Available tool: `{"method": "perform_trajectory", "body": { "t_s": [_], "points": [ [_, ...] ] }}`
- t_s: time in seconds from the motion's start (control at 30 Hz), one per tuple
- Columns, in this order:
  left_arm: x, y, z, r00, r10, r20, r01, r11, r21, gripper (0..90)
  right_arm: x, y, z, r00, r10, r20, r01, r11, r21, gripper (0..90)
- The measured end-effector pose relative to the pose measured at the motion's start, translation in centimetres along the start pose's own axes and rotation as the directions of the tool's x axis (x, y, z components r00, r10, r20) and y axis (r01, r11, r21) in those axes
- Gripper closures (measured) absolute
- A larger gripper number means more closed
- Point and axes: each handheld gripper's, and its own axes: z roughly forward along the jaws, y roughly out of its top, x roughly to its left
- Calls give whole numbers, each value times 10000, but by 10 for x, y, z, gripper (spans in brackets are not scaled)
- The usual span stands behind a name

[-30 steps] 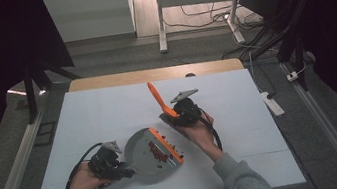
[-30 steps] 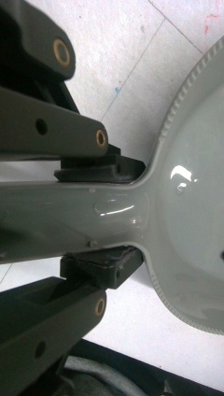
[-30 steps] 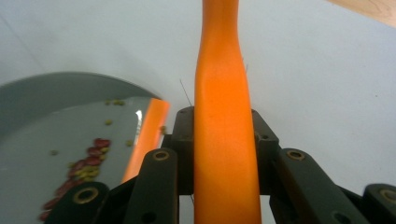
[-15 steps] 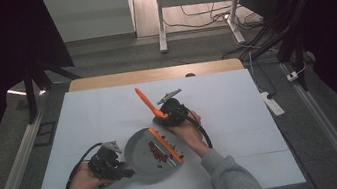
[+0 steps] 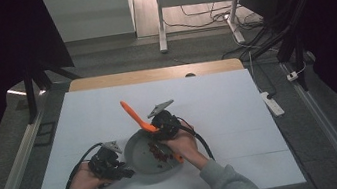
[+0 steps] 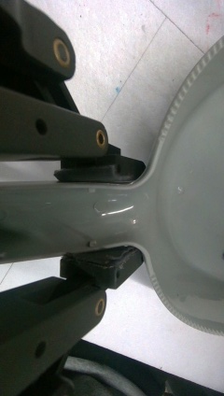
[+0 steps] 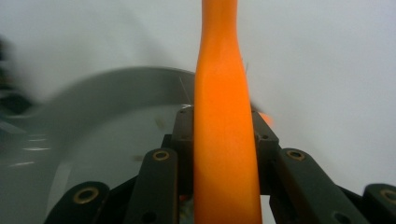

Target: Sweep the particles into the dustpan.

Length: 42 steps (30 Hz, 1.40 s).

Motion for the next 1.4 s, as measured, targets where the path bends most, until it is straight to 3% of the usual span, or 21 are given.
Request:
{"method": "perform_trajectory", "body": {
  "t_s": [0.07, 0.13, 0.33, 0.6, 0.73, 0.9, 1.03, 1.2, 1.3, 1.4],
  "points": [
    [0, 0, 0, 10000, -1, -6, 1, 10000, -6, 618, 7, 4, -4, 9996, -189, -226, 183, 9995, -267, 704],
    [0, 0, 0, 10000, 1, -12, -1, 10000, 4, 618, 9, 7, -12, 9996, -266, -86, 261, 9982, -540, 703],
    [0, 0, 0, 10000, 13, -13, -13, 10000, 20, 618, -9, 4, -35, 9970, 169, 756, -97, 9955, -941, 703],
    [0, 0, 1, 10000, -16, -30, 16, 10000, -2, 618, -29, -23, -47, 9809, 421, 1898, -355, 9987, -379, 703],
    [0, 0, 1, 10000, -22, -32, 22, 10000, 4, 618, -35, -36, -47, 9758, 687, 2078, -675, 9976, -128, 703],
    [0, 0, 1, 10000, -15, -38, 15, 10000, 2, 618, -33, -41, -37, 9778, 794, 1940, -847, 9962, 192, 704],
    [-1, 0, 2, 10000, -21, -50, 21, 10000, 15, 618, -23, -41, -29, 9831, 850, 1624, -896, 9958, 207, 704],
    [-1, 0, 2, 10000, -17, -47, 17, 10000, 6, 618, -8, -40, -25, 9832, 655, 1705, -697, 9974, 188, 704],
    [-1, 0, 2, 10000, -14, -51, 14, 10000, 37, 618, 1, -39, -25, 9864, 854, 1407, -846, 9964, -114, 704],
    [0, 0, 2, 10000, -2, -56, 2, 10000, 58, 618, 12, -33, -22, 9922, 1020, 721, -987, 9939, -487, 703]
  ]
}}
